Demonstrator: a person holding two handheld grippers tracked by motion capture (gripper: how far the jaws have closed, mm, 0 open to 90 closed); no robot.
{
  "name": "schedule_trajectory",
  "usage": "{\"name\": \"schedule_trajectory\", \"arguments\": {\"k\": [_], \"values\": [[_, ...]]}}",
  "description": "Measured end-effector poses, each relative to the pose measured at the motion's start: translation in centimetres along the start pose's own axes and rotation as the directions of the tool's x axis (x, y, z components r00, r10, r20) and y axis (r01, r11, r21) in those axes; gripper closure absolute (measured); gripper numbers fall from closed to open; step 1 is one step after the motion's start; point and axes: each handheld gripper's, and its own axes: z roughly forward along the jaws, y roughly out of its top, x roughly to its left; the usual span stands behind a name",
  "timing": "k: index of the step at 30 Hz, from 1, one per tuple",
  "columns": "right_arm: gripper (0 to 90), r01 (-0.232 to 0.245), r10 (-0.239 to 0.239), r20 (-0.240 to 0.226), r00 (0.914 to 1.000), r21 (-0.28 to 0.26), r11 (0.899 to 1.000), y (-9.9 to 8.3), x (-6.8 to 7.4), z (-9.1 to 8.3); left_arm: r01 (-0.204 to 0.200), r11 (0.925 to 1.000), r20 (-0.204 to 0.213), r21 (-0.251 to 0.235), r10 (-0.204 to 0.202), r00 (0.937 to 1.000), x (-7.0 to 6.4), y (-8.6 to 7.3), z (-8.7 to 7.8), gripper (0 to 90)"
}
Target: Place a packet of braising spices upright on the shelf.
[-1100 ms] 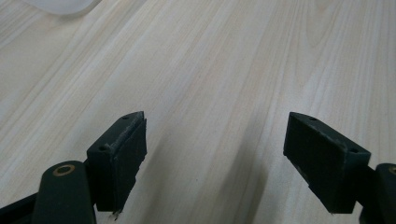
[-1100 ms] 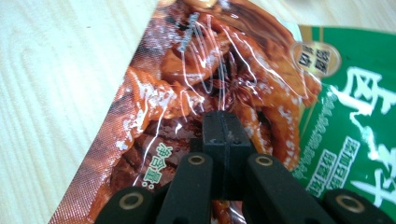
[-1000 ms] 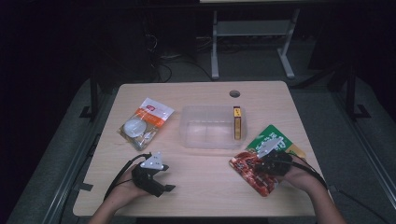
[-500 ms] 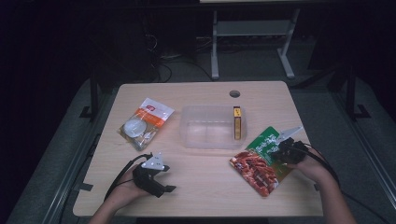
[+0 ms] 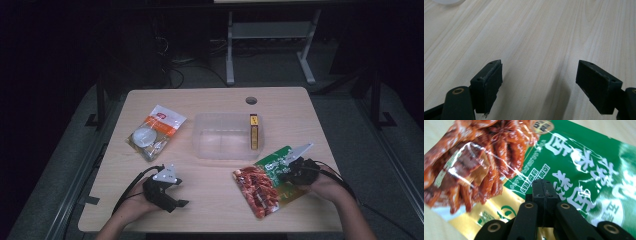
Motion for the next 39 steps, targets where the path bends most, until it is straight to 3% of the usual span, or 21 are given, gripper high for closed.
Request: {"name": "schedule_trajectory", "arguments": {"k": [6, 10, 13, 17, 19, 23, 28, 32, 34, 35, 36, 37, 38, 39], "values": [[90.0, 0.114, -0.115, -0.062, 0.9914, -0.015, 0.993, 1.7, 2.5, 1.4, -0.011, 0.9999, 0.004, 0.001, 0.011, 0.9999, 0.0, 0.0, -0.1, 20.8], [90.0, 0.145, -0.146, -0.083, 0.9858, -0.020, 0.989, 2.5, 3.8, 2.0, -0.005, 0.9999, 0.005, -0.012, 0.005, 1.0000, -0.1, 0.1, -0.1, 20.8], [90.0, 0.203, -0.207, -0.111, 0.9721, -0.044, 0.978, 3.8, 5.2, 3.0, -0.021, 0.9994, 0.004, -0.026, 0.021, 0.9998, -0.2, 0.2, -0.1, 19.8], [90.0, 0.235, -0.239, -0.111, 0.9647, -0.047, 0.971, 4.8, 6.1, 3.6, -0.025, 0.9985, 0.007, -0.048, 0.026, 0.9996, -0.3, 0.3, -0.2, 18.9], [90.0, 0.271, -0.275, -0.108, 0.9553, -0.052, 0.961, 5.9, 7.0, 4.3, -0.035, 0.9976, 0.005, -0.060, 0.036, 0.9993, -0.3, 0.4, -0.3, 18.3], [90.0, 0.299, -0.303, -0.110, 0.9467, -0.055, 0.953, 7.0, 7.8, 5.1, -0.048, 0.9967, 0.003, -0.066, 0.048, 0.9988, -0.4, 0.5, -0.4, 18.0], [90.0, 0.323, -0.331, -0.125, 0.9353, -0.081, 0.943, 8.2, 8.5, 6.0, -0.035, 0.9964, 0.004, -0.078, 0.036, 0.9994, -0.5, 0.5, -0.4, 17.6], [90.0, 0.327, -0.336, -0.118, 0.9345, -0.087, 0.941, 8.3, 8.7, 6.0, -0.035, 0.9965, 0.005, -0.076, 0.036, 0.9994, -0.5, 0.7, -0.5, 16.9], [89.9, 0.306, -0.315, -0.106, 0.9432, -0.092, 0.948, 8.2, 8.7, 5.8, -0.029, 0.9958, 0.006, -0.086, 0.030, 0.9995, -0.5, 0.7, -0.6, 16.9], [88.7, 0.311, -0.321, -0.100, 0.9418, -0.105, 0.945, 8.1, 8.6, 5.7, -0.029, 0.9958, 0.006, -0.086, 0.030, 0.9995, -0.5, 0.7, -0.6, 16.9], [83.2, 0.302, -0.316, -0.103, 0.9433, -0.131, 0.944, 8.1, 8.5, 5.3, -0.025, 0.9956, 0.005, -0.091, 0.025, 0.9997, -0.5, 0.7, -0.6, 16.9], [83.2, 0.302, -0.316, -0.103, 0.9433, -0.131, 0.944, 8.1, 8.5, 5.3, -0.022, 0.9955, 0.006, -0.092, 0.023, 0.9997, -0.4, 0.7, -0.6, 16.9], [81.6, 0.284, -0.300, -0.103, 0.9485, -0.144, 0.948, 8.1, 8.4, 5.0, -0.023, 0.9955, 0.006, -0.091, 0.024, 0.9997, -0.4, 0.7, -0.6, 16.8], [72.5, 0.272, -0.289, -0.094, 0.9527, -0.157, 0.949, 8.0, 8.4, 4.4, -0.019, 0.9956, 0.011, -0.092, 0.020, 0.9997, -0.4, 0.7, -0.6, 16.9]]}}
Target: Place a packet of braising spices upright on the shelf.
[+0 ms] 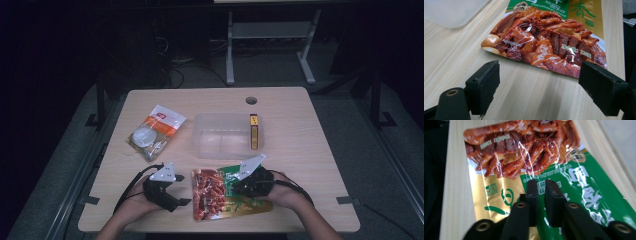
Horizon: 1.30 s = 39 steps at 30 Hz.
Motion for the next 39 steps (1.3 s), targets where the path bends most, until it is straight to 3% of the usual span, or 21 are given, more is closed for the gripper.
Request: {"name": "schedule_trajectory", "arguments": {"k": [1, 4, 5, 11, 13, 15, 19, 24, 30, 39], "values": [[72.5, 0.000, 0.000, 0.000, 1.0000, 0.000, 1.000, 0.0, 0.0, 0.0, 0.000, 1.0000, 0.000, 0.000, 0.000, 1.0000, 0.0, 0.0, 0.0, 16.9], [57.4, -0.051, 0.051, 0.028, 0.9983, 0.005, 0.999, -0.4, 0.1, -0.6, -0.003, 1.0000, 0.009, -0.006, 0.003, 1.0000, -0.1, 0.1, 0.1, 16.9], [52.1, -0.108, 0.108, 0.037, 0.9934, -0.007, 0.994, -1.0, 0.4, -1.1, -0.004, 1.0000, 0.012, -0.004, 0.004, 0.9999, -0.2, 0.2, 0.0, 16.9], [40.1, -0.158, 0.159, 0.115, 0.9807, -0.017, 0.987, -2.9, 1.0, -2.7, -0.017, 0.9998, 0.021, -0.008, 0.018, 0.9996, -0.4, 0.8, 0.1, 16.9], [38.8, -0.171, 0.172, 0.122, 0.9775, -0.018, 0.985, -3.2, 1.1, -3.0, -0.016, 0.9998, 0.023, -0.008, 0.017, 0.9996, -0.3, 0.9, 0.1, 16.9], [37.3, -0.219, 0.220, 0.146, 0.9645, -0.025, 0.976, -4.5, 1.4, -3.8, -0.026, 0.9996, 0.026, -0.011, 0.026, 0.9993, 0.0, 1.4, 0.3, 16.9], [35.8, -0.243, 0.247, 0.165, 0.9549, -0.044, 0.969, -5.6, 1.6, -4.6, -0.034, 0.9993, 0.033, -0.016, 0.034, 0.9989, 0.4, 2.0, 0.7, 16.9], [34.0, -0.285, 0.295, 0.187, 0.9370, -0.081, 0.955, -7.1, 2.2, -5.7, -0.045, 0.9987, 0.054, -0.023, 0.046, 0.9975, 1.0, 3.0, 1.4, 16.8], [32.9, -0.300, 0.312, 0.210, 0.9267, -0.085, 0.950, -8.0, 2.1, -6.2, -0.070, 0.9975, 0.094, -0.002, 0.070, 0.9931, 2.2, 4.8, 2.8, 15.7], [32.5, -0.328, 0.341, 0.219, 0.9141, -0.096, 0.940, -8.8, 1.4, -6.4, -0.098, 0.9944, 0.104, 0.040, 0.093, 0.9902, 3.4, 5.7, 5.7, 14.7]]}}
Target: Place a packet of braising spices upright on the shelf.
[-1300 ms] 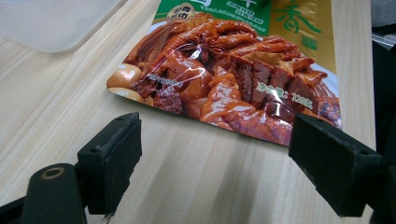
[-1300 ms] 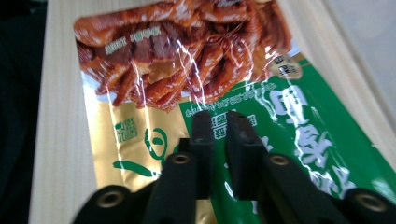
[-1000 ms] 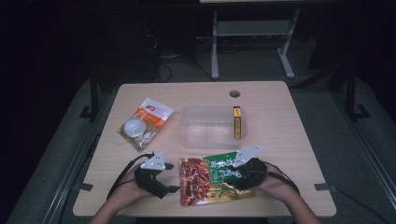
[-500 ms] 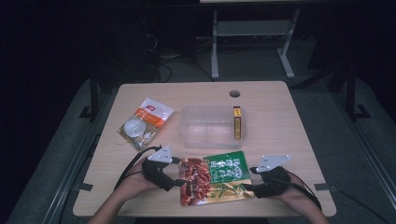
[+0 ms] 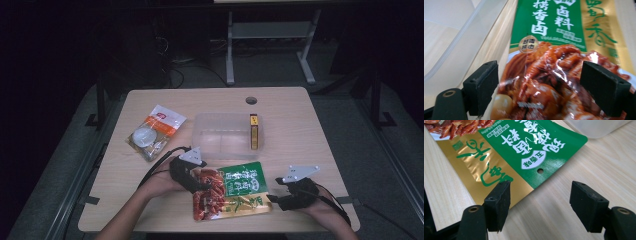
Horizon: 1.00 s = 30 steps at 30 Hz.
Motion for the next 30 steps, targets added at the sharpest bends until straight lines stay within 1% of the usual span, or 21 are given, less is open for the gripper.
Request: {"name": "schedule_trajectory", "arguments": {"k": [1, 3, 4, 7, 10, 13, 16, 18, 19, 20, 21, 29, 30], "values": [[32.5, -0.001, 0.001, 0.003, 1.0000, 0.001, 1.000, 0.0, -0.1, 0.0, 0.004, 1.0000, 0.004, -0.003, -0.004, 1.0000, 0.2, 0.0, 0.4, 14.6], [32.0, -0.002, 0.002, 0.005, 1.0000, -0.004, 1.000, 0.0, -0.2, -0.1, 0.006, 1.0000, 0.013, 0.003, -0.006, 0.9999, 0.4, -0.1, 0.7, 14.2], [31.3, 0.000, 0.000, 0.010, 1.0000, -0.002, 1.000, 0.0, -0.3, -0.1, 0.001, 1.0000, 0.011, 0.009, -0.001, 0.9999, 0.4, -0.1, 0.8, 13.9], [30.9, -0.004, 0.004, 0.011, 0.9999, -0.003, 1.000, 0.0, -0.4, 0.0, 0.003, 1.0000, 0.008, 0.006, -0.003, 1.0000, 0.5, -0.3, 1.0, 13.0], [30.9, -0.004, 0.004, 0.013, 0.9999, -0.002, 1.000, 0.0, -0.4, 0.1, 0.018, 0.9998, 0.019, 0.003, -0.018, 0.9996, 0.8, -0.7, 1.4, 12.9], [30.8, -0.001, 0.001, 0.015, 0.9999, -0.002, 1.000, 0.0, -0.4, 0.0, 0.029, 0.9996, 0.031, -0.002, -0.029, 0.9991, 0.8, -0.9, 1.5, 12.8], [30.3, -0.004, 0.004, 0.018, 0.9998, -0.002, 1.000, 0.0, -0.5, -0.1, 0.029, 0.9996, 0.033, -0.002, -0.029, 0.9990, 0.9, -0.9, 1.6, 12.8], [30.3, -0.006, 0.006, 0.018, 0.9998, -0.006, 1.000, 0.0, -0.6, 0.0, 0.034, 0.9994, 0.047, 0.000, -0.034, 0.9983, 0.8, -1.0, 1.8, 12.8], [30.3, -0.006, 0.006, 0.018, 0.9998, -0.006, 1.000, 0.0, -0.6, 0.0, 0.034, 0.9994, 0.047, 0.000, -0.034, 0.9983, 0.8, -1.0, 1.8, 12.4], [30.3, -0.004, 0.004, 0.018, 0.9998, -0.005, 1.000, 0.0, -0.6, 0.0, 0.024, 0.9997, 0.047, -0.004, -0.023, 0.9986, 0.7, -1.0, 1.8, 10.8], [30.3, -0.006, 0.006, 0.018, 0.9998, -0.004, 1.000, 0.0, -0.6, -0.1, 0.024, 0.9997, 0.047, -0.004, -0.023, 0.9986, 0.7, -1.0, 1.8, 10.8], [30.1, -0.005, 0.005, 0.020, 0.9998, -0.004, 1.000, 0.0, -0.7, -0.1, -0.022, 0.9998, 0.031, -0.001, 0.022, 0.9993, 0.4, -1.2, 1.9, 10.9], [30.1, -0.005, 0.005, 0.020, 0.9998, -0.004, 1.000, 0.0, -0.7, -0.1, -0.022, 0.9998, 0.031, -0.001, 0.022, 0.9993, 0.4, -1.2, 1.9, 11.1]]}}
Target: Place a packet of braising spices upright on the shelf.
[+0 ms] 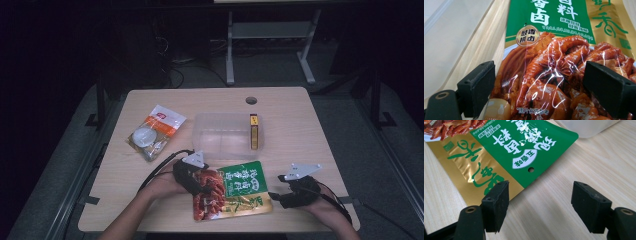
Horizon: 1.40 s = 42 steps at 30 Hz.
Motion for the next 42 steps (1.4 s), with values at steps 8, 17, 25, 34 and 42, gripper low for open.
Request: {"name": "schedule_trajectory", "arguments": {"k": [8, 17, 25, 34, 42], "values": [[30.0, -0.001, 0.001, 0.006, 1.0000, -0.004, 1.000, 0.1, 0.0, 0.0, -0.009, 0.9996, -0.032, 0.025, 0.010, 0.9994, -0.3, 0.1, -0.3, 20.9], [29.7, -0.003, 0.003, 0.009, 1.0000, -0.005, 1.000, 0.1, -0.1, 0.0, -0.011, 0.9993, -0.055, 0.035, 0.012, 0.9984, -0.3, 0.3, -0.4, 30.4], [29.7, -0.015, 0.015, 0.011, 0.9998, -0.010, 1.000, -0.1, -0.3, -0.2, 0.005, 0.9997, -0.074, 0.024, -0.003, 0.9973, 0.0, 0.9, 0.0, 20.9], [29.7, -0.013, 0.013, 0.010, 0.9999, -0.014, 1.000, -0.1, -0.3, -0.2, 0.036, 0.9991, -0.034, 0.023, -0.035, 0.9988, 0.1, 1.5, 1.1, 13.6], [29.7, -0.010, 0.010, 0.012, 0.9999, -0.009, 1.000, 0.0, -0.3, -0.1, 0.002, 0.9990, -0.029, 0.044, -0.001, 0.9996, -0.5, 2.1, 1.3, 25.0]]}}
